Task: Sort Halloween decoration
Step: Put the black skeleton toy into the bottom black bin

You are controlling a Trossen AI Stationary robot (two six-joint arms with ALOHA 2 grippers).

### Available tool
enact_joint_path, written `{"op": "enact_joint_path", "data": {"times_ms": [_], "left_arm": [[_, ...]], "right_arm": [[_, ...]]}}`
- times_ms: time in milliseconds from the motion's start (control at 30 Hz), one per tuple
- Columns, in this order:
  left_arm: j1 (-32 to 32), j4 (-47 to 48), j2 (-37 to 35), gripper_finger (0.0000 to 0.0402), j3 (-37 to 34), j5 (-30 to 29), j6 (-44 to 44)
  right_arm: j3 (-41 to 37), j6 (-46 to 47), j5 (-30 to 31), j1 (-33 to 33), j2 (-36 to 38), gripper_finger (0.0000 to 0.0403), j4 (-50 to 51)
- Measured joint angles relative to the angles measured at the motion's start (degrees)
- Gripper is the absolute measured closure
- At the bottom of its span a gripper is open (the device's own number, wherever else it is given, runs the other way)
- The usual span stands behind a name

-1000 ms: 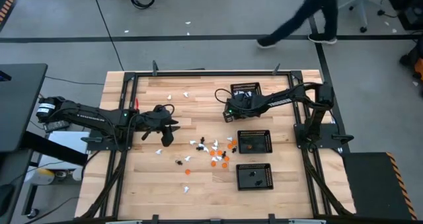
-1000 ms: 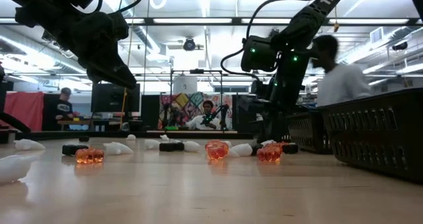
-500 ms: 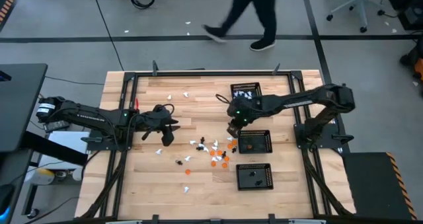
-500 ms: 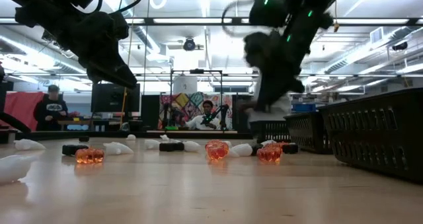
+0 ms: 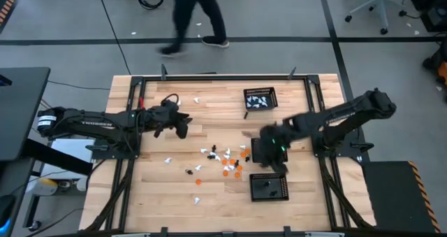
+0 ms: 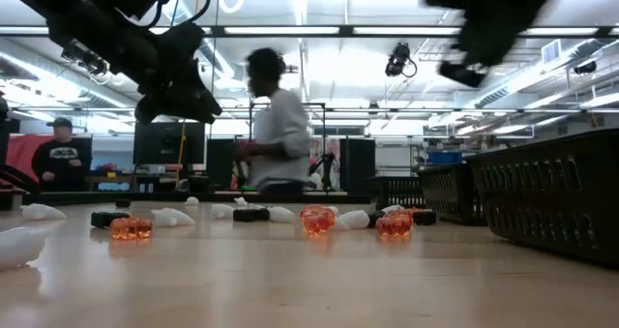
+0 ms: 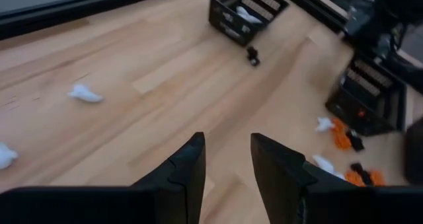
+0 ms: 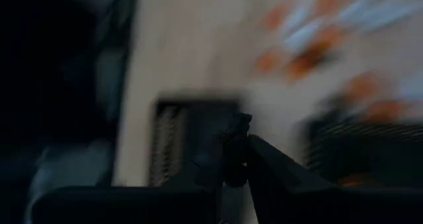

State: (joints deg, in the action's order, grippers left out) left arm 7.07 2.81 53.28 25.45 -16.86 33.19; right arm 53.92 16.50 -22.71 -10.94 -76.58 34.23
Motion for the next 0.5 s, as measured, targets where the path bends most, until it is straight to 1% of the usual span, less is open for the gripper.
{"op": "enact_joint_path", "data": {"times_ms": [67,133,233,400,500], "left_arm": [[0.71,0.0,0.0,0.0271,0.0,-0.02,0.57],[1.16,0.01,0.0,0.0271,0.0,0.0,1.02],[1.22,0.02,0.0,0.0271,0.0,0.0,1.29],[1.22,-0.02,0.0,0.0271,0.0,0.0,1.15],[1.22,-0.06,0.0,0.0271,0.0,0.0,1.2]], "right_arm": [[-1.92,0.92,-1.5,-4.07,0.0,0.0338,-0.03],[-3.88,2.43,-0.83,-7.96,-0.2,0.0338,-0.18],[-6.63,5.83,2.84,-12.76,-0.42,0.0337,-2.44],[-10.44,10.11,10.63,-18.49,-2.41,0.0337,-8.43],[-11.18,11.63,11.17,-20.12,-4.56,0.0334,-9.3]]}}
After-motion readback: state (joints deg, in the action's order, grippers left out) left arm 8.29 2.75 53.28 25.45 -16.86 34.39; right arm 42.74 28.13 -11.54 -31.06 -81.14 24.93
